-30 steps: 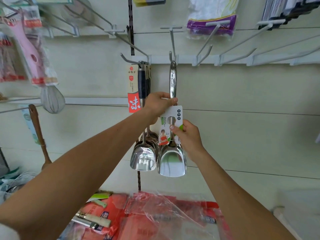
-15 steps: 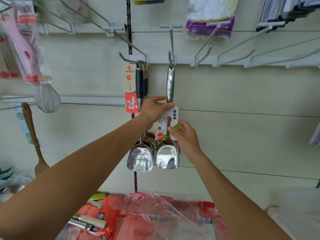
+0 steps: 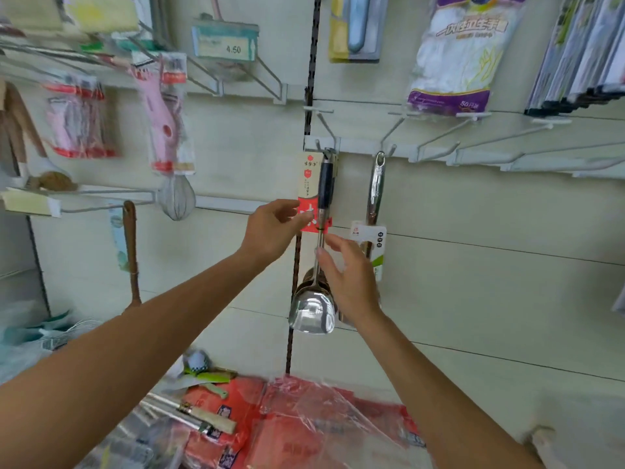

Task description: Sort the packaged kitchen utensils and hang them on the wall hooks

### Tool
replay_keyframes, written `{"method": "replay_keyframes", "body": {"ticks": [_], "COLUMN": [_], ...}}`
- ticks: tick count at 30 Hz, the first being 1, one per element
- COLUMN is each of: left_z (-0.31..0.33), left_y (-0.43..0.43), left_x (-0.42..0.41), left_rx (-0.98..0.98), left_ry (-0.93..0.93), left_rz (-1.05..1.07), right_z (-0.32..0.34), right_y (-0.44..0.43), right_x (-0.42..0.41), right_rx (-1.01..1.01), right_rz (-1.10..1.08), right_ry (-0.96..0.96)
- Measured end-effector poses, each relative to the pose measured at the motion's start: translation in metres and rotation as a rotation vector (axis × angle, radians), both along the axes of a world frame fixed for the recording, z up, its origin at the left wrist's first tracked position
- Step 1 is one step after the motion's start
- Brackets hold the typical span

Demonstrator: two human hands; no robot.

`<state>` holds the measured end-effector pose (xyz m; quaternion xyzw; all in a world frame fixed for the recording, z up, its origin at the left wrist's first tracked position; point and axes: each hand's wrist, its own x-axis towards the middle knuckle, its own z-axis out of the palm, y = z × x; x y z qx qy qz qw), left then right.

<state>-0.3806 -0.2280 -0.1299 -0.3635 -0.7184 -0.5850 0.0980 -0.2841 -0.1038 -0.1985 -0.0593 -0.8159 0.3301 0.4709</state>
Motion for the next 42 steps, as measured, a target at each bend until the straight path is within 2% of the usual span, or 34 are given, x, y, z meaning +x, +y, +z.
{"method": "replay_keyframes", "body": {"ticks": [8, 14, 24, 29, 33, 39, 42], "left_z": [-0.003, -0.019, -0.065, -0.108, -0.15, -0.219, -0.258], "left_y": [-0.182, -0.358, -0.615, -0.705, -0.761, -0.818, -0.838], "left_x": [-0.009, -0.019, 0.006, 0.028, 0.034, 0.035, 0.033], "left_rx": [-0.089, -0.171, -0.519, -0.659, -0.713, -0.698, -0.613], "left_ry": [0.259, 0.262, 0.311, 0.216, 0.097, -0.095, -0.229], "left_rz": [0.296, 0.576, 0.949, 1.105, 1.151, 1.179, 1.215], "right_z": [0.002, -0.021, -0.043, -0.074, -0.11, -0.179, -0.213], "right_y": [-0.146, -0.31, -0.536, -0.617, -0.668, -0.73, -0.75], "right_x": [-0.053, -0.098, -0.124, -0.132, -0.136, -0.146, -0.148], "right_rx": [0.104, 0.136, 0.193, 0.231, 0.245, 0.272, 0.33], "right_rz": [0.232, 0.463, 0.739, 0.814, 0.874, 0.951, 0.98], "right_ry": [-0.066, -0.063, -0.086, -0.13, -0.208, -0.317, -0.386]}}
